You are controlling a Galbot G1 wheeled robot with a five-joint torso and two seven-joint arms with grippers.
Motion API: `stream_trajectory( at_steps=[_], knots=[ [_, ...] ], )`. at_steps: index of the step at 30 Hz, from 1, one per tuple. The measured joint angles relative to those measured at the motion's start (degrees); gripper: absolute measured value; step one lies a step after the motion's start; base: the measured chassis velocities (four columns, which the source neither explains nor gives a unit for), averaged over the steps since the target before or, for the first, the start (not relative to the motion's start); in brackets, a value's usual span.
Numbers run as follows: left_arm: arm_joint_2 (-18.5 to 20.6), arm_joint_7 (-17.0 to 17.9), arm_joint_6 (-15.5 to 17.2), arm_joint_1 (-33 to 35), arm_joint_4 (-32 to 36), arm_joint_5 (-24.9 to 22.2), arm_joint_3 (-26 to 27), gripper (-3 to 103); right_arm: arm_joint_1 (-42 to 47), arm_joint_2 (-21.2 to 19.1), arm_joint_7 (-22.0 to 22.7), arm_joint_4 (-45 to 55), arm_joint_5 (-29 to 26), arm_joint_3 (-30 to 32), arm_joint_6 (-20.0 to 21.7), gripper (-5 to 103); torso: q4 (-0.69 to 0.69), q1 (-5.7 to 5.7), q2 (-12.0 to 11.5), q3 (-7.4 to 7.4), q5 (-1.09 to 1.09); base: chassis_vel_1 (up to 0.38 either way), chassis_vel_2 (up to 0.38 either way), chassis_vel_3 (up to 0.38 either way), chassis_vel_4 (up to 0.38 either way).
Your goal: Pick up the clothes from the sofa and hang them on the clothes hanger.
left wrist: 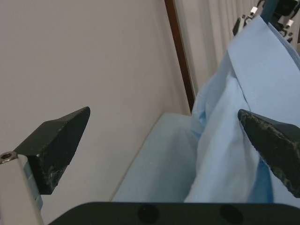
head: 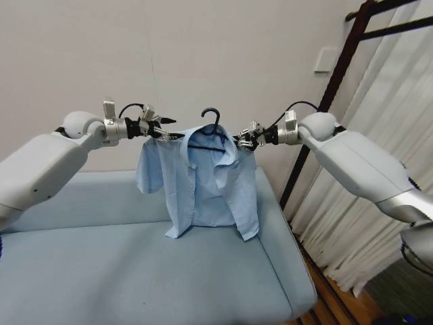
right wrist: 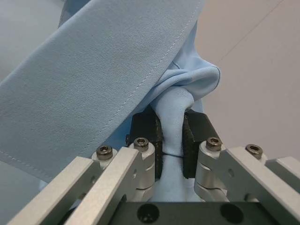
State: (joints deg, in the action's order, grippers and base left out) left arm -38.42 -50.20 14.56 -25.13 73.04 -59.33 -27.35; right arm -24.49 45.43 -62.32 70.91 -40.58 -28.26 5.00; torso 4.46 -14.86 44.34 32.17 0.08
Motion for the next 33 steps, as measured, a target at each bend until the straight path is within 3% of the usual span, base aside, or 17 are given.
stream_trajectory(
  at_steps=[6,11,17,20,25,33],
  knots=[
    [0.5,0.0,1.0,-0.7,1.3,-0.2,1.4,100,-0.8,0.4,-1.5,0.4,-0.9,-1.2,3.0,9,0.0,0.0,0.0,0.0,0.01,0.0,0.0,0.0,0.0],
    [-0.2,0.1,2.7,-2.0,2.1,-0.7,1.9,100,-2.8,2.1,-2.6,-1.1,-6.1,-3.8,7.6,9,0.0,0.0,0.0,0.0,0.0,0.0,0.0,0.0,0.0],
    [1.2,-0.1,5.5,-2.6,2.9,-6.0,-0.6,100,-3.3,3.3,-2.9,-2.6,-7.6,-4.6,9.0,9,0.0,0.0,0.0,0.0,0.02,0.0,0.0,0.0,0.0],
    [2.7,-2.1,6.1,-0.2,3.7,-9.0,-0.8,100,-2.4,2.6,-2.4,-2.2,-7.5,-4.7,8.4,9,0.0,0.0,0.0,0.0,-0.02,0.0,0.0,0.0,0.0],
    [3.5,-7.3,5.9,0.9,2.0,-7.4,-1.1,100,-1.2,1.6,-1.6,-1.5,-7.4,-4.7,7.2,9,0.01,0.01,0.0,-0.01,0.01,0.0,0.0,0.0,0.0],
    [1.0,-10.3,4.4,1.2,-0.9,-2.5,-1.8,100,0.3,1.4,-0.7,0.4,-7.1,-3.5,6.6,9,0.0,0.0,0.0,0.0,0.02,0.0,0.0,0.0,0.0]
  ],
)
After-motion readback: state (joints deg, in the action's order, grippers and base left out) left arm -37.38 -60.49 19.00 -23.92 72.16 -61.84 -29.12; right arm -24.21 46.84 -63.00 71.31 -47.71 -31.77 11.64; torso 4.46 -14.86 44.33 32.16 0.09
